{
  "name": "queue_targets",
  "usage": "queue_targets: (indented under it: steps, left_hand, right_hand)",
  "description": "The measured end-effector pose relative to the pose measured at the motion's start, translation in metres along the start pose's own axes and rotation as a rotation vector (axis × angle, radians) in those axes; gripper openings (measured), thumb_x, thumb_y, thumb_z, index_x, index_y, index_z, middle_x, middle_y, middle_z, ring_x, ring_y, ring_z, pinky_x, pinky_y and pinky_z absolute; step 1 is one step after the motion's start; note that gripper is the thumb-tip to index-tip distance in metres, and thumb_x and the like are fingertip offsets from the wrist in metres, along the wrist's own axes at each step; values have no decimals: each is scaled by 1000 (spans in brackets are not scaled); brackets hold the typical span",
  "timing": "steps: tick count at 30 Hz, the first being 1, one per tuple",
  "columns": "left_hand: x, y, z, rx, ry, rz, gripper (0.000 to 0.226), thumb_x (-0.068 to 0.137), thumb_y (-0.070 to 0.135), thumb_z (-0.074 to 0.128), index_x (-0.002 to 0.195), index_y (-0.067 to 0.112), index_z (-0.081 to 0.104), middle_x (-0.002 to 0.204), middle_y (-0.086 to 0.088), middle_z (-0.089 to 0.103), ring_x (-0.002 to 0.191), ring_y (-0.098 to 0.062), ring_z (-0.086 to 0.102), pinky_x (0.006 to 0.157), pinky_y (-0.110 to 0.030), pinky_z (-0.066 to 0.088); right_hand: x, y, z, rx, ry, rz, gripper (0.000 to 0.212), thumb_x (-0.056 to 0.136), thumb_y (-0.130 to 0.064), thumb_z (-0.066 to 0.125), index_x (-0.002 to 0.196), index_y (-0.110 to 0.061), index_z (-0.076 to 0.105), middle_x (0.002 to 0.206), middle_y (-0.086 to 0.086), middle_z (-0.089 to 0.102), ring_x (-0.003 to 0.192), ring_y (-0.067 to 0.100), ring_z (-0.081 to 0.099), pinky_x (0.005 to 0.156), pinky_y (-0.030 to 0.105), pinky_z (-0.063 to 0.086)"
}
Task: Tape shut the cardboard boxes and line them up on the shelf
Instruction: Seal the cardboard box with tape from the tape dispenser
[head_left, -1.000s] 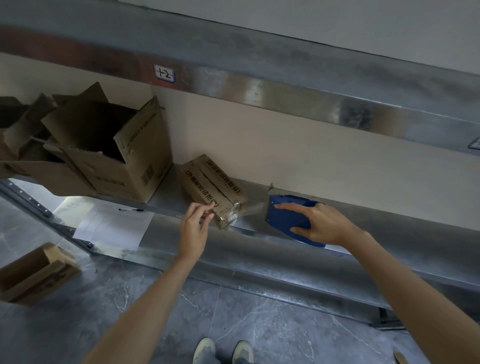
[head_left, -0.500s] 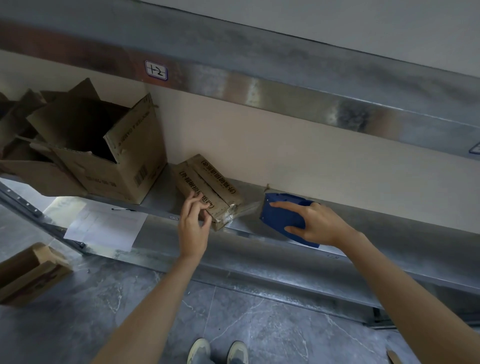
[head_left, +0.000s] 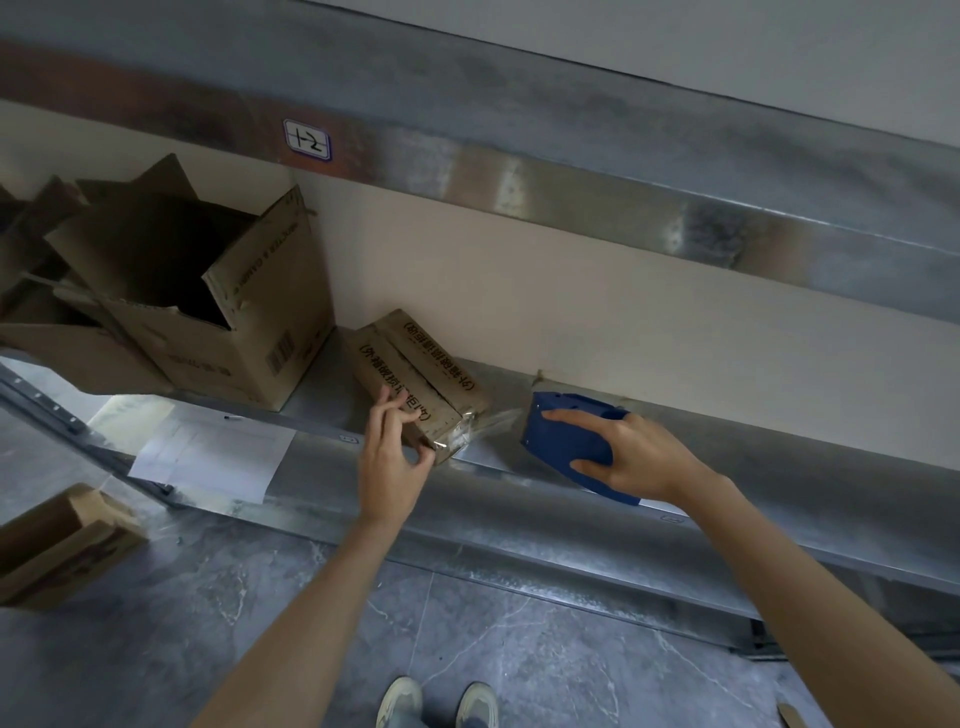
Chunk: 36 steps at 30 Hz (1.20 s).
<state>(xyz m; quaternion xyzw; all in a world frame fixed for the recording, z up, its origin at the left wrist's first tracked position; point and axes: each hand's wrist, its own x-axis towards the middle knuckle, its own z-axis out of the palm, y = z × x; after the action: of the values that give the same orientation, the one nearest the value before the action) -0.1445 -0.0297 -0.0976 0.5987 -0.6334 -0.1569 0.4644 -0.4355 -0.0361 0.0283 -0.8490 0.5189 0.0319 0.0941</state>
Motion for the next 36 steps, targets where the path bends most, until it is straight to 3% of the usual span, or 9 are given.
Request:
queue_targets:
  steps: [3,10,16,21,23,26,31,33,36]
  left_hand:
    - [3,1,-3,42,29,10,28,75,-5,74,96,8,61,127,-9,59,138,-26,44,99,-42,50]
    - [6,6,4,21,136,-8,16,83,-9,62,89,5,64,115,-13,66,130,-27,51,100,-38,47]
    - [0,8,8,-69,91,-72,18,83,-6,62,97,5,59,135,-14,54,143,-28,38,110,-50,43]
    - [-12,10,14,-65,-21,-69,47,77,9,75,115,14,48,151,-5,36,150,-23,20,116,-26,22]
    - [-12,13,15,-88,-13,-81,50,77,21,78,116,18,46,151,-2,35,146,-18,26,113,-20,25]
    - [-8,14,13,-97,1,-85,50,76,35,79,111,20,47,146,-2,39,131,-8,41,94,-2,34]
    - [-8,8,7,-101,-19,-70,48,74,27,84,107,13,53,143,-5,46,126,-7,44,96,4,28]
    - [-9,2,0,-106,-34,-49,48,72,23,85,107,10,55,143,-5,47,129,-7,43,99,3,27]
    - [-9,-10,-16,-129,-96,-18,52,71,18,85,112,13,54,144,2,46,134,-9,43,109,-16,36]
  right_hand:
    - [1,-1,0,-3,-2,0,66,93,-37,60,149,-47,26,43,-10,32,37,9,35,43,15,18]
    - [-1,0,-1,-10,-8,4,66,93,-37,59,149,-47,25,45,-10,35,38,9,37,42,15,20]
    - [0,-1,-2,-16,-5,5,67,93,-36,59,149,-48,23,45,-9,35,39,9,35,42,16,18]
    - [1,1,-5,-23,8,20,67,93,-37,58,149,-49,22,48,-11,39,41,10,37,43,17,19]
    - [0,1,-6,-20,12,20,67,93,-38,58,149,-48,22,49,-12,38,41,9,36,44,17,19]
    - [-2,0,-8,-20,26,13,67,93,-38,59,149,-48,23,51,-10,43,41,9,36,45,17,20]
    - [-7,-2,-12,-40,61,-20,67,92,-37,59,148,-49,24,53,-5,48,42,10,36,46,19,22]
    - [-10,-6,-13,-44,65,-38,65,91,-37,59,147,-49,28,49,-8,41,42,10,34,48,23,27]
    - [-13,-15,-12,-40,61,-76,64,90,-37,62,145,-49,33,46,-12,28,40,8,30,46,22,26]
